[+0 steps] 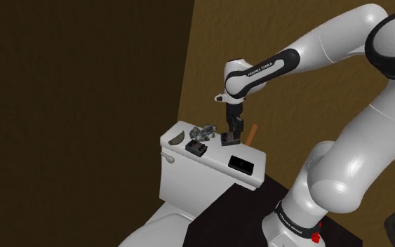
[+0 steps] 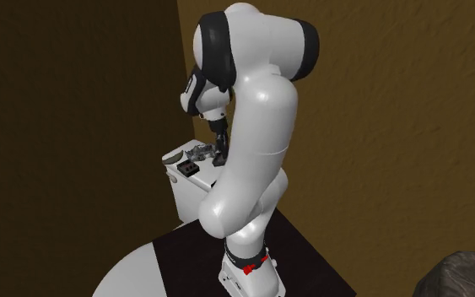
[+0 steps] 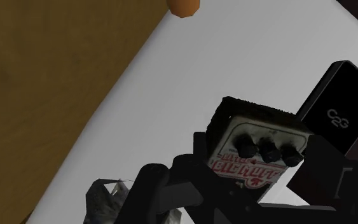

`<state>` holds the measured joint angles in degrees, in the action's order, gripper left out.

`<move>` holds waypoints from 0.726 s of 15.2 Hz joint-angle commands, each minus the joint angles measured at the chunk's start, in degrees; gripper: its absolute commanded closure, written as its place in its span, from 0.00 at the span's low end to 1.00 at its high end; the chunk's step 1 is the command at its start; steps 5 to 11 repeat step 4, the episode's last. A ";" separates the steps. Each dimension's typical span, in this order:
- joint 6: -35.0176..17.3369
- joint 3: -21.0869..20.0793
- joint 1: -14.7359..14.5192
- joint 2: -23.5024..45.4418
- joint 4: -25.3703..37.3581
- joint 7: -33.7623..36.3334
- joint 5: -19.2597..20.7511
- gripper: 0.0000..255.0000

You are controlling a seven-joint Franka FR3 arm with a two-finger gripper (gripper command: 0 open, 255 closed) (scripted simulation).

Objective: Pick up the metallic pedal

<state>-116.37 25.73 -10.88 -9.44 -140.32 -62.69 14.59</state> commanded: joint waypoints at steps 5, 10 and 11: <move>2.83 -0.34 0.02 -1.74 1.12 0.09 0.28 1.00; 2.83 -0.34 0.02 -1.74 1.12 0.09 0.28 1.00; 2.83 -0.34 0.02 -1.74 1.12 0.09 0.28 1.00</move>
